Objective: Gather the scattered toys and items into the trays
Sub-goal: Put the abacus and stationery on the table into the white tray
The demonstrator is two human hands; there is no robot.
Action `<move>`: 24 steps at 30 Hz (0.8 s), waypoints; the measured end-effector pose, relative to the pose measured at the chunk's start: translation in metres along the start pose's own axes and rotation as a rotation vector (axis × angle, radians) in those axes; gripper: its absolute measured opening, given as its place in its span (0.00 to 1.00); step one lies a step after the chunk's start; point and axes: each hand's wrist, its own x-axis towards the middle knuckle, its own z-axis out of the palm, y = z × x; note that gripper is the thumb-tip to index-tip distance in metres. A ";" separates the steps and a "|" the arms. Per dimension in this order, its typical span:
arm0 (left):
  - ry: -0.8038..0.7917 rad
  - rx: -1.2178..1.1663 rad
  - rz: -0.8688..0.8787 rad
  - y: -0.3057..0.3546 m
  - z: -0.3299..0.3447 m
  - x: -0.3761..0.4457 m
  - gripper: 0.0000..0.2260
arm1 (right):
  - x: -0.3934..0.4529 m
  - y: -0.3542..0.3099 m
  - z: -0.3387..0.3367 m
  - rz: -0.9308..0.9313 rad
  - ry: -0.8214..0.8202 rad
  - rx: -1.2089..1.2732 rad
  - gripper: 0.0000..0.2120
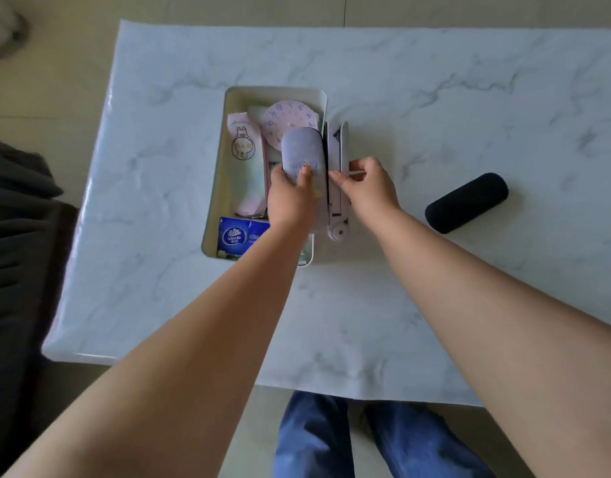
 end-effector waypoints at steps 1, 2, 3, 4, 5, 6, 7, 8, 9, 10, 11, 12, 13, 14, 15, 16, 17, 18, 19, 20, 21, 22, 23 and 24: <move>0.005 0.010 0.000 0.002 -0.014 0.013 0.16 | 0.005 -0.011 0.013 -0.013 -0.007 0.016 0.20; 0.007 0.017 0.001 0.004 -0.027 0.025 0.16 | 0.009 -0.023 0.026 -0.024 -0.007 0.028 0.20; 0.011 0.027 0.010 0.006 -0.036 0.035 0.16 | 0.014 -0.031 0.035 -0.034 -0.001 0.037 0.20; 0.014 0.042 0.033 0.008 -0.044 0.045 0.16 | 0.018 -0.039 0.044 -0.047 0.011 0.037 0.20; 0.011 0.060 0.058 0.010 -0.051 0.058 0.16 | 0.023 -0.046 0.053 -0.052 0.024 0.036 0.20; 0.000 0.086 0.073 0.011 -0.053 0.065 0.16 | 0.027 -0.049 0.057 -0.054 0.033 0.024 0.20; -0.024 0.114 0.070 0.010 -0.056 0.075 0.16 | 0.032 -0.052 0.062 -0.055 0.042 -0.010 0.19; -0.061 0.140 0.056 0.010 -0.057 0.084 0.16 | 0.034 -0.053 0.065 -0.051 0.049 -0.079 0.18; -0.096 0.179 0.030 0.007 -0.056 0.090 0.16 | 0.036 -0.052 0.066 -0.052 0.058 -0.174 0.18; -0.124 0.253 -0.008 0.002 -0.053 0.094 0.16 | 0.037 -0.049 0.067 -0.067 0.072 -0.275 0.17; -0.133 0.369 -0.039 -0.002 -0.051 0.095 0.16 | 0.037 -0.046 0.068 -0.094 0.086 -0.366 0.16; -0.125 0.501 -0.053 -0.006 -0.049 0.094 0.16 | 0.036 -0.043 0.069 -0.125 0.106 -0.438 0.16; -0.096 0.599 -0.049 -0.009 -0.047 0.091 0.16 | 0.035 -0.040 0.072 -0.150 0.126 -0.486 0.16; -0.059 0.647 -0.024 -0.011 -0.047 0.086 0.19 | 0.032 -0.038 0.073 -0.168 0.150 -0.514 0.16; -0.027 0.665 0.016 -0.011 -0.047 0.084 0.23 | 0.031 -0.038 0.074 -0.165 0.173 -0.521 0.17; 0.000 0.668 0.054 -0.012 -0.047 0.083 0.27 | 0.029 -0.037 0.073 -0.156 0.180 -0.510 0.18; 0.004 0.668 0.090 -0.014 -0.044 0.084 0.32 | 0.028 -0.035 0.072 -0.146 0.170 -0.489 0.19; -0.015 0.665 0.124 -0.015 -0.042 0.085 0.34 | 0.027 -0.033 0.070 -0.149 0.144 -0.473 0.20; -0.050 0.650 0.143 -0.015 -0.038 0.086 0.36 | 0.027 -0.031 0.069 -0.164 0.111 -0.474 0.22; -0.084 0.629 0.153 -0.013 -0.033 0.085 0.35 | 0.028 -0.028 0.065 -0.179 0.078 -0.486 0.22; -0.099 0.621 0.158 -0.013 -0.032 0.085 0.35 | 0.028 -0.026 0.065 -0.193 0.047 -0.501 0.22; -0.098 0.646 0.170 -0.013 -0.030 0.084 0.34 | 0.029 -0.024 0.064 -0.196 0.023 -0.512 0.20; -0.084 0.693 0.188 -0.013 -0.030 0.084 0.33 | 0.029 -0.023 0.064 -0.193 0.003 -0.520 0.18; -0.067 0.760 0.213 -0.013 -0.029 0.083 0.32 | 0.028 -0.021 0.061 -0.182 -0.007 -0.512 0.16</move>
